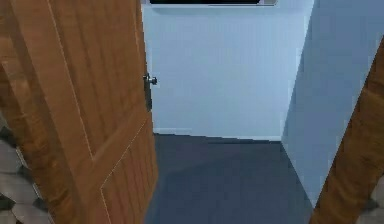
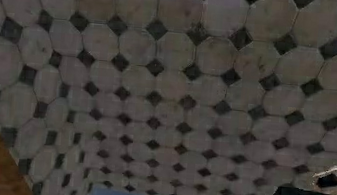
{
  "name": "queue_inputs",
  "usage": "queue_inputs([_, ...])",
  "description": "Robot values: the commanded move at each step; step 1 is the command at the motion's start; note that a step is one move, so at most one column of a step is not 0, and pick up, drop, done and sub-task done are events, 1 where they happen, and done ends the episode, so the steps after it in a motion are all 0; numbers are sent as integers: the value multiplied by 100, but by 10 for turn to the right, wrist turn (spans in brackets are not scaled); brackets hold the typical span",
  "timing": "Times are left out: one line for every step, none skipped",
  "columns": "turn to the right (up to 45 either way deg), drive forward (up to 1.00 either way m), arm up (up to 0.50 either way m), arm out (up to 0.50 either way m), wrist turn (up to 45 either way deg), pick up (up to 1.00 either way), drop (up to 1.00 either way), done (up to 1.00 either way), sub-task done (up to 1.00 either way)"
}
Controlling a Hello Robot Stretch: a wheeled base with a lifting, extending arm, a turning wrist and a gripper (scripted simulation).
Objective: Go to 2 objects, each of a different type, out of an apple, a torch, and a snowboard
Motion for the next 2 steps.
queue_inputs([0,100,0,0,0,0,0,0,0])
queue_inputs([0,50,0,0,0,0,0,0,0])
